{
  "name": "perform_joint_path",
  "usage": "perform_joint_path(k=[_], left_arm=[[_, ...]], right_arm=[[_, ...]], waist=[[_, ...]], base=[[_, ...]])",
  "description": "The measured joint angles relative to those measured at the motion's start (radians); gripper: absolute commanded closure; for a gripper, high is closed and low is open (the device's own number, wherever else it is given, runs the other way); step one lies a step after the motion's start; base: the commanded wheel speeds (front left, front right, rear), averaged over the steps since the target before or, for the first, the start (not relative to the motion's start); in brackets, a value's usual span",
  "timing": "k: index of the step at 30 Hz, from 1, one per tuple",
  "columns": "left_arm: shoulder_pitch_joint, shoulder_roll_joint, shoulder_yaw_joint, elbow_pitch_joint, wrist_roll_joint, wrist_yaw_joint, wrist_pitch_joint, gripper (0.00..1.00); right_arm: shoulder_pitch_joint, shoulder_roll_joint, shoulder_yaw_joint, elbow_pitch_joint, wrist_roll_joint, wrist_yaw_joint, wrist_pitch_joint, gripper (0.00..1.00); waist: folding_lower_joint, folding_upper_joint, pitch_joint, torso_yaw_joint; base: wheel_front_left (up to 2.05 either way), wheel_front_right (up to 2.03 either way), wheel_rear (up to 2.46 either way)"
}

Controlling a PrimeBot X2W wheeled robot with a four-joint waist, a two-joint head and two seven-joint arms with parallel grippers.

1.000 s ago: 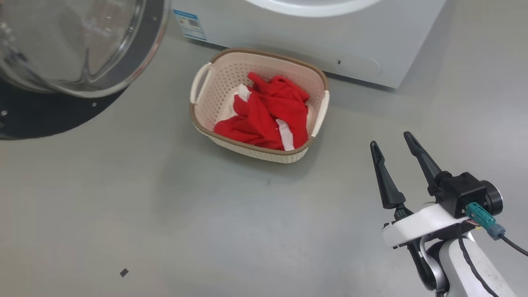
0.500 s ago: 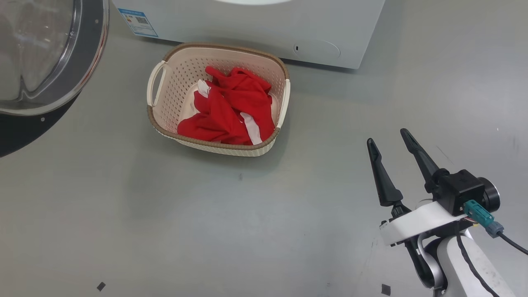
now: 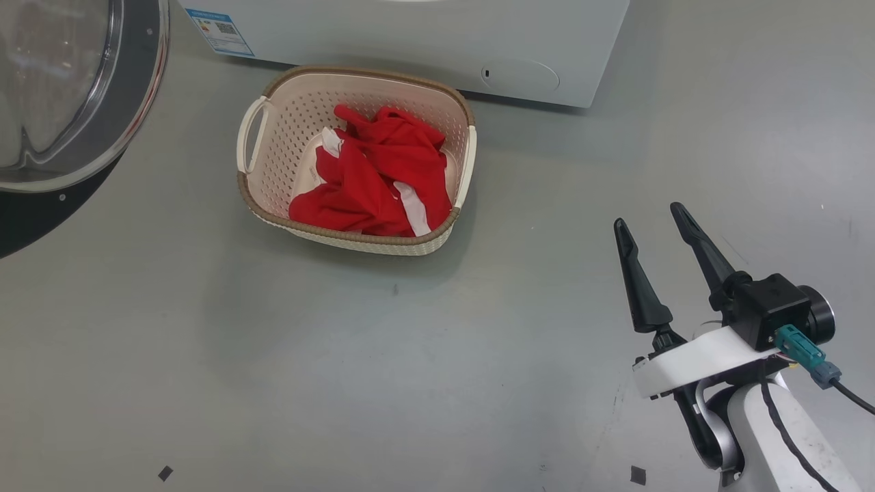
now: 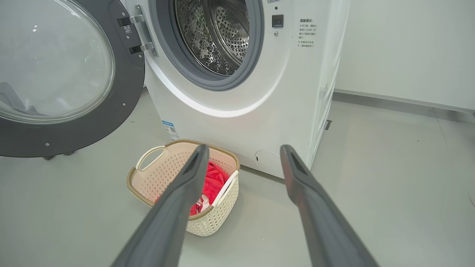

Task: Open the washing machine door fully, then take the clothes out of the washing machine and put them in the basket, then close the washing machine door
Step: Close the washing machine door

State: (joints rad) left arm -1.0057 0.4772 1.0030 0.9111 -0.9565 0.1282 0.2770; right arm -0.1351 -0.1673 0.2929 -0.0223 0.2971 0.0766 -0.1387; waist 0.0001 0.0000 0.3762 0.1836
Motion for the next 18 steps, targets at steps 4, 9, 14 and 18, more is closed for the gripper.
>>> perform_joint_path(k=[4,9,14,18], left_arm=[[-0.058,-0.011,0.06,0.075,-0.022,0.0,0.014,1.0],[-0.081,-0.008,0.041,0.126,-0.006,0.0,0.044,1.0],[-0.094,0.011,0.006,0.155,0.012,0.0,0.083,1.0],[-0.105,0.021,-0.003,0.18,0.036,0.0,0.095,1.0]], right_arm=[[-0.001,-0.002,0.001,0.001,-0.001,0.0,0.0,0.0],[-0.001,-0.002,0.001,0.003,-0.001,0.0,0.0,0.0],[-0.001,-0.002,0.002,0.006,-0.001,0.0,-0.003,0.0],[-0.001,-0.002,0.002,0.008,-0.001,0.0,-0.008,0.0]], waist=[[0.0,0.0,0.0,0.002],[-0.0001,0.0,-0.003,0.004],[-0.0001,0.0,-0.007,0.004],[-0.0001,0.0,-0.01,0.006]], base=[[0.0,0.0,0.0],[0.0,0.0,0.0],[0.0,0.0,0.0],[0.0,0.0,0.0]])
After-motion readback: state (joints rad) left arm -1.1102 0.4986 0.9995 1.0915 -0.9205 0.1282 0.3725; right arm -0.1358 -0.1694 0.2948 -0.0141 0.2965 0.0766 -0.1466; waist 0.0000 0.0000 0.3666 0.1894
